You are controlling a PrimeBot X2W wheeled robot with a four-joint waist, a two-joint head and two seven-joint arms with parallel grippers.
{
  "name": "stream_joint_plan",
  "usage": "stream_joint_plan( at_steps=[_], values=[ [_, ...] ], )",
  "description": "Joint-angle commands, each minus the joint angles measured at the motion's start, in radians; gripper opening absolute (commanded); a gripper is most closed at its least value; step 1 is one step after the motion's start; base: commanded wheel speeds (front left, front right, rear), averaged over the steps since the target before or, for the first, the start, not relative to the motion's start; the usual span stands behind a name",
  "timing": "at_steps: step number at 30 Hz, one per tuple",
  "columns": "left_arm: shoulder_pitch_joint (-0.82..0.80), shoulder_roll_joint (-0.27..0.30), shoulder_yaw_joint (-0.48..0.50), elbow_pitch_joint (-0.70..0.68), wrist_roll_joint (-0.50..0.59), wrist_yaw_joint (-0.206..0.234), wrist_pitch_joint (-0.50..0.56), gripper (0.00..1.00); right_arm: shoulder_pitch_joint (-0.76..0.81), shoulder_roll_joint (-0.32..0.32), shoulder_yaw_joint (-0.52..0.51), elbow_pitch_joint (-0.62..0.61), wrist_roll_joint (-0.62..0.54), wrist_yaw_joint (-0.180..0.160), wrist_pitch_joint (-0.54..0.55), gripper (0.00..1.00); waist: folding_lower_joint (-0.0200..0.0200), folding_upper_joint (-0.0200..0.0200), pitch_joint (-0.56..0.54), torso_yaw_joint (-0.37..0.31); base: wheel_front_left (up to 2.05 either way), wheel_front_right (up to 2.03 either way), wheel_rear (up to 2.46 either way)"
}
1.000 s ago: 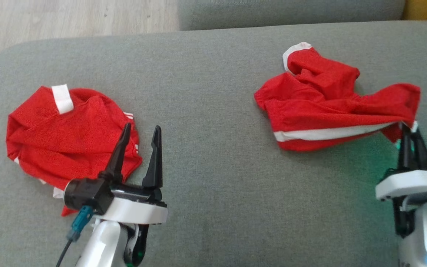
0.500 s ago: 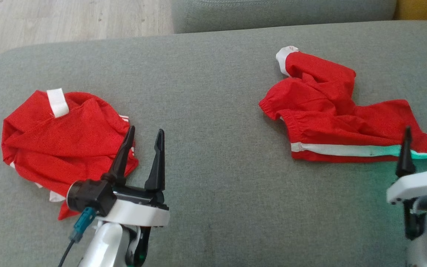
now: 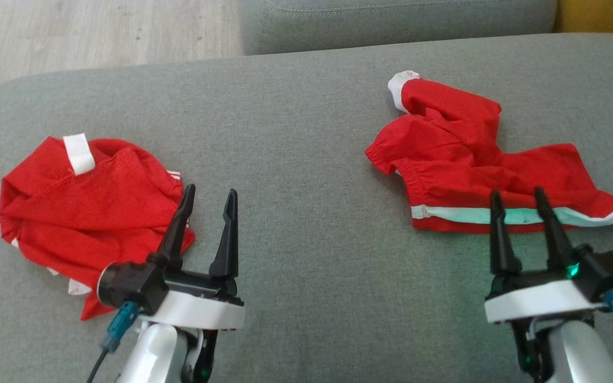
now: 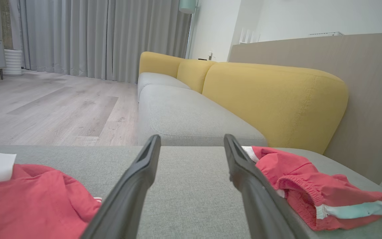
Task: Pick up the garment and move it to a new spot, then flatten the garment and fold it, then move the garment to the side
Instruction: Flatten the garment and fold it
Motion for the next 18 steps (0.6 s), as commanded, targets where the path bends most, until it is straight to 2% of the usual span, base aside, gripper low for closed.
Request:
stream_joint_plan(
  at_steps=[1, 5, 11, 18],
  values=[
    [-0.019, 0.001, 0.027, -0.036, 0.004, -0.002, -0.005, 1.00, -0.015, -0.005, 0.035, -0.042, 0.005, 0.004, -0.010, 1.00, 0.0000, 0.0000, 0.003, 0.002, 0.00, 0.00, 0.00],
    [-0.026, 0.001, 0.024, -0.035, 0.008, -0.005, -0.005, 1.00, -0.014, -0.005, 0.075, -0.031, 0.000, 0.004, -0.011, 1.00, 0.0000, 0.0000, 0.015, 0.017, 0.00, 0.00, 0.00],
    [-0.033, 0.001, 0.012, -0.032, 0.006, -0.006, -0.005, 1.00, -0.069, -0.005, 0.145, 0.126, -0.025, 0.004, 0.002, 1.00, 0.0000, 0.0000, 0.034, 0.043, 0.00, 0.00, 0.00],
    [-0.044, 0.001, -0.006, -0.024, 0.000, -0.003, -0.005, 1.00, -0.164, -0.005, 0.157, 0.290, -0.045, 0.004, 0.039, 1.00, 0.0000, 0.0000, 0.054, 0.079, 0.00, 0.00, 0.00]
  ],
)
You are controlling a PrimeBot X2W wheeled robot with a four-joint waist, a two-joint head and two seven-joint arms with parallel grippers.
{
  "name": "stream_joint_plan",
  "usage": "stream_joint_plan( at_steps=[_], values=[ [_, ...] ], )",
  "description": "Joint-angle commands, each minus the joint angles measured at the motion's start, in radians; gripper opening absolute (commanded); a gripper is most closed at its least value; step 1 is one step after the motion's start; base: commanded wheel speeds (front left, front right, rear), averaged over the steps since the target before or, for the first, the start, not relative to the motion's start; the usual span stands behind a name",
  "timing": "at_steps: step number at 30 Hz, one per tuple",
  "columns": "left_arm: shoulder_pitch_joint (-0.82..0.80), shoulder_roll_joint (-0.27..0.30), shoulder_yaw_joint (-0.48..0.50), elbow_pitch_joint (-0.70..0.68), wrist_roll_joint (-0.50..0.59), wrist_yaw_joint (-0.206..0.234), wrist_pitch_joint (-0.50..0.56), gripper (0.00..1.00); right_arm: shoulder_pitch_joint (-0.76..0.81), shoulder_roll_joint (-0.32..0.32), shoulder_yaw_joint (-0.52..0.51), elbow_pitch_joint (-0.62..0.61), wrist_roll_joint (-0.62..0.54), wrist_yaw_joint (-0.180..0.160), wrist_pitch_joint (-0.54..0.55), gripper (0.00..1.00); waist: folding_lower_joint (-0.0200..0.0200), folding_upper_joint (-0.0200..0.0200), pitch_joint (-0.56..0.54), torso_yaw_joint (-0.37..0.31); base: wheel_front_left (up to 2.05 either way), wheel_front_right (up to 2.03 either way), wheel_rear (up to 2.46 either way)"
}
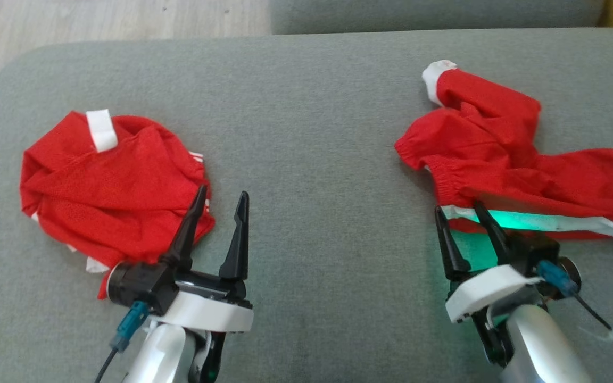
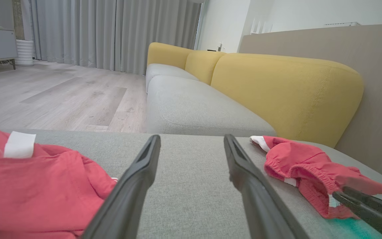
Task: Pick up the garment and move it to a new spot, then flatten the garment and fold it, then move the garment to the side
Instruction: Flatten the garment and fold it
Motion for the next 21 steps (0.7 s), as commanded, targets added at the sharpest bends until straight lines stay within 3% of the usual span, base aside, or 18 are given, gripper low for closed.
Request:
stream_joint_plan(
  at_steps=[1, 10, 11, 12, 13, 21],
  values=[
    [-0.042, 0.001, 0.026, -0.026, -0.002, -0.002, -0.005, 1.00, -0.030, -0.004, 0.025, -0.017, -0.010, 0.004, -0.003, 1.00, -0.0001, 0.0000, 0.004, 0.007, 0.00, 0.00, 0.00],
    [-0.055, 0.001, 0.011, -0.024, -0.009, 0.005, -0.005, 1.00, -0.095, -0.004, 0.000, 0.124, -0.031, 0.004, 0.000, 1.00, -0.0001, 0.0000, 0.011, 0.038, 0.00, 0.00, 0.00],
    [-0.055, 0.001, 0.010, -0.025, -0.009, 0.006, -0.005, 1.00, -0.100, -0.004, 0.000, 0.131, -0.028, 0.004, -0.003, 0.88, -0.0001, 0.0000, 0.012, 0.039, 0.00, 0.00, 0.00],
    [-0.054, 0.000, 0.010, -0.027, -0.010, 0.007, -0.005, 1.00, -0.104, -0.004, 0.000, 0.136, -0.024, 0.004, -0.007, 0.30, -0.0001, 0.0000, 0.013, 0.039, 0.00, 0.00, 0.00],
    [-0.054, 0.000, 0.009, -0.028, -0.010, 0.009, -0.005, 1.00, -0.109, -0.004, 0.002, 0.139, -0.020, 0.004, -0.013, 0.00, -0.0001, 0.0000, 0.014, 0.039, 0.00, 0.00, 0.00],
    [-0.060, 0.000, 0.012, -0.026, -0.011, 0.011, -0.005, 1.00, -0.126, -0.004, 0.089, 0.116, 0.038, 0.004, -0.042, 0.00, -0.0001, 0.0000, 0.015, 0.029, 0.00, 0.00, 0.00]
  ],
)
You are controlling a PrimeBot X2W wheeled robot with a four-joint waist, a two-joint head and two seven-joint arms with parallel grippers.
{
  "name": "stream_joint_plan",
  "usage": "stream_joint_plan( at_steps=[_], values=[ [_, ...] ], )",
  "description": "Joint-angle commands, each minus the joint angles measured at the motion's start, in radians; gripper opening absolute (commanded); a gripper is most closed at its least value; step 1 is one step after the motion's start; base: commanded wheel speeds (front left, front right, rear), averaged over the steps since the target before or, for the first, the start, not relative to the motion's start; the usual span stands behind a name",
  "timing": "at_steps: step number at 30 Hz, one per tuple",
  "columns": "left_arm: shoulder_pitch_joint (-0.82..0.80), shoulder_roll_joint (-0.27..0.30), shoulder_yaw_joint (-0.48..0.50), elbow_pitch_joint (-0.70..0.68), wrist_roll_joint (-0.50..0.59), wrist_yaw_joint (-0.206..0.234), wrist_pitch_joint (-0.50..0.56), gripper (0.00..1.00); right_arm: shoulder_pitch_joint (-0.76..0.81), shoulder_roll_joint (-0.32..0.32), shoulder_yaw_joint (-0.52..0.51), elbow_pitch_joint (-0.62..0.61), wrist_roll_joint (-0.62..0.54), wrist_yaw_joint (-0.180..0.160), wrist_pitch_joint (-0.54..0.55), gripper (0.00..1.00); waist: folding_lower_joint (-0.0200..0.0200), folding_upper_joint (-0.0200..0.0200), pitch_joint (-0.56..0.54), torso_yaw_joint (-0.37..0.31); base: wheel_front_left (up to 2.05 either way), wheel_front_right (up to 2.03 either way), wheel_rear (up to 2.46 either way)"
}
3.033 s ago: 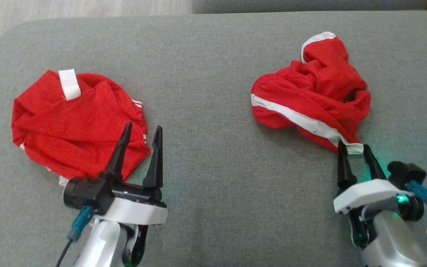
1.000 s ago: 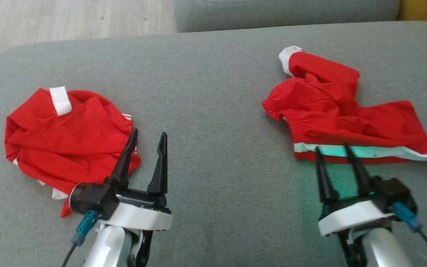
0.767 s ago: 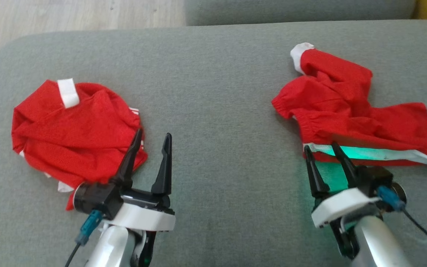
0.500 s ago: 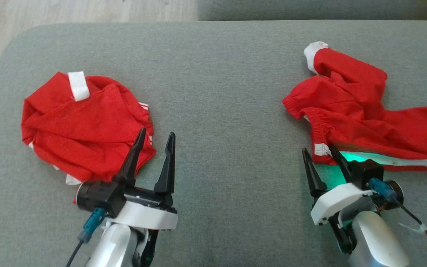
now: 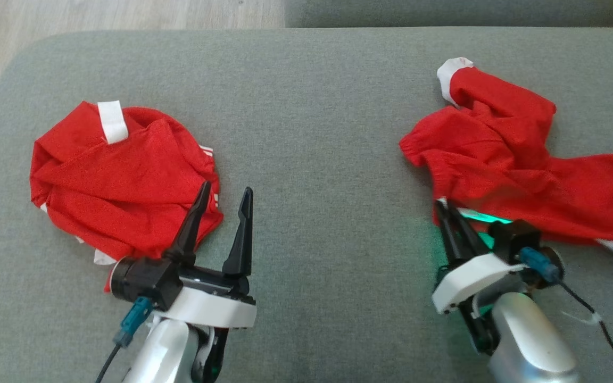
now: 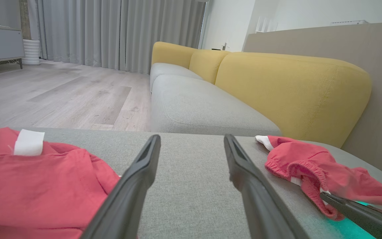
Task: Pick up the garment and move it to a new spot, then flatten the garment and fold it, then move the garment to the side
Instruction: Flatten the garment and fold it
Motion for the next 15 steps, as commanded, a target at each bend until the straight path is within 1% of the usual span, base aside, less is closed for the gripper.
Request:
stream_joint_plan(
  at_steps=[1, 8, 15],
  values=[
    [-0.043, 0.000, 0.028, -0.032, -0.008, 0.003, -0.005, 1.00, -0.029, -0.001, 0.046, -0.040, 0.015, 0.004, -0.019, 0.00, -0.0001, 0.0000, -0.003, -0.003, 0.00, 0.00, 0.00],
    [-0.036, 0.000, 0.033, -0.030, -0.008, 0.002, -0.005, 1.00, -0.016, -0.001, 0.188, -0.081, 0.077, 0.004, -0.020, 0.00, -0.0001, 0.0000, -0.016, -0.012, 0.00, 0.00, 0.00],
    [-0.033, 0.000, 0.037, -0.027, -0.005, 0.001, -0.005, 1.00, -0.013, -0.001, 0.328, -0.130, 0.141, 0.004, 0.007, 0.00, -0.0001, 0.0000, -0.027, -0.013, 0.00, 0.00, 0.00]
  ],
)
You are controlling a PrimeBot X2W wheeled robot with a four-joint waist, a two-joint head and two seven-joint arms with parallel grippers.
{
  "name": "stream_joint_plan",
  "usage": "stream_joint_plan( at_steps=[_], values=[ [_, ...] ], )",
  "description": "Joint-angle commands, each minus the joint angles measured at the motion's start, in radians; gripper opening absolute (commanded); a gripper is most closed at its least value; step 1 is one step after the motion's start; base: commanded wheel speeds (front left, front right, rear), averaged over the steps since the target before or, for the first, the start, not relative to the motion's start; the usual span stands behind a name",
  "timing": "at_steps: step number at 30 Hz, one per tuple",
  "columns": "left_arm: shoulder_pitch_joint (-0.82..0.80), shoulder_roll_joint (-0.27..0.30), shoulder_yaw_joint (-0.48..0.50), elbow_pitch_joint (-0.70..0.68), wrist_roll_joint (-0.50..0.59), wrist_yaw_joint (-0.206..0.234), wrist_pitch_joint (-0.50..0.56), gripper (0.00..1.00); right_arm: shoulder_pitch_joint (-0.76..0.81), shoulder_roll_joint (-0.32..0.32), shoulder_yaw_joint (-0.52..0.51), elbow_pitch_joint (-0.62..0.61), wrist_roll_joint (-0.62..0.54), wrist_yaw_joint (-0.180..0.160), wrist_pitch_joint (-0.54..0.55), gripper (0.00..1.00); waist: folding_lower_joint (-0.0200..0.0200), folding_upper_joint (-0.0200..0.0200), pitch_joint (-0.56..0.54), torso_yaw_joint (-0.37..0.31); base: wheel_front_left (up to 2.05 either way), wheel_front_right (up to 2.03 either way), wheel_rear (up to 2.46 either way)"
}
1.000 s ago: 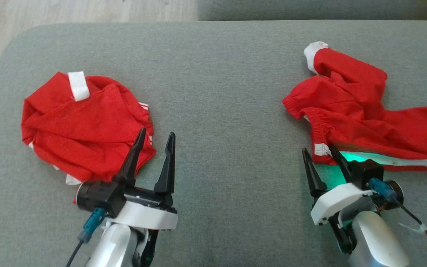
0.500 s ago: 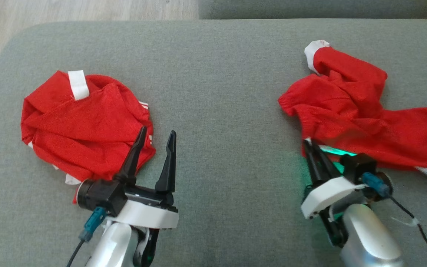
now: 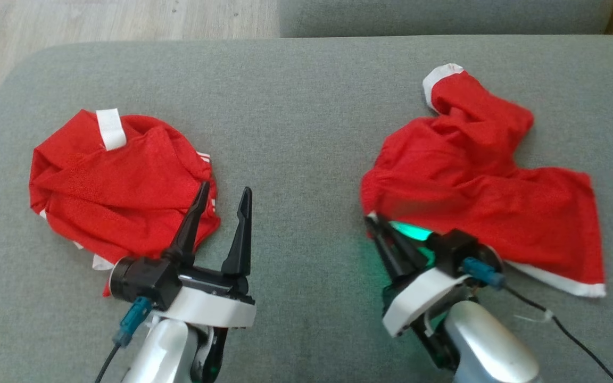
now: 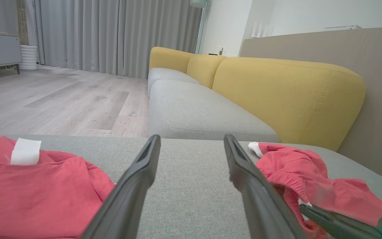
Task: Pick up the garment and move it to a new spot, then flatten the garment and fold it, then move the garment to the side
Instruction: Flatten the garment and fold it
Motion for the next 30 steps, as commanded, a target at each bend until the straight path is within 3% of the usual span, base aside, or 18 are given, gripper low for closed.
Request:
stream_joint_plan(
  at_steps=[1, 2, 3, 4, 5, 15, 30],
  values=[
    [-0.032, 0.000, 0.034, -0.028, -0.004, 0.001, -0.005, 1.00, -0.014, 0.006, 0.047, -0.041, 0.013, 0.004, 0.005, 0.00, 0.0000, 0.0000, -0.002, 0.000, 0.00, 0.00, 0.00],
    [-0.031, 0.000, 0.034, -0.027, -0.004, 0.001, -0.005, 1.00, -0.014, 0.006, 0.064, -0.045, 0.020, 0.004, 0.012, 0.00, 0.0000, 0.0000, -0.003, 0.000, 0.00, 0.00, 0.00],
    [-0.030, 0.000, 0.034, -0.027, -0.004, -0.001, -0.005, 1.00, -0.014, 0.006, 0.076, -0.049, 0.023, 0.004, 0.018, 0.08, 0.0000, 0.0000, -0.004, 0.000, 0.00, 0.00, 0.00],
    [-0.030, 0.000, 0.035, -0.028, -0.005, -0.002, -0.005, 1.00, -0.014, 0.006, 0.084, -0.052, 0.025, 0.004, 0.021, 0.67, 0.0000, 0.0000, -0.006, 0.000, 0.00, 0.00, 0.00],
    [-0.029, 0.000, 0.037, -0.029, -0.005, -0.002, -0.005, 1.00, -0.013, 0.006, 0.085, -0.058, 0.030, 0.004, 0.021, 1.00, 0.0000, 0.0000, -0.007, -0.001, 0.00, 0.00, 0.00],
    [-0.015, 0.000, 0.048, -0.040, 0.000, -0.005, -0.005, 1.00, 0.013, 0.006, 0.050, -0.135, 0.052, 0.004, 0.008, 1.00, 0.0000, 0.0000, -0.036, -0.040, 0.00, 0.00, 0.00],
    [0.007, 0.000, 0.062, -0.072, -0.009, 0.000, -0.005, 1.00, 0.169, 0.006, -0.392, -0.387, -0.173, 0.004, -0.024, 1.00, 0.0000, 0.0000, -0.067, -0.138, 0.00, 0.00, 0.00]
  ],
)
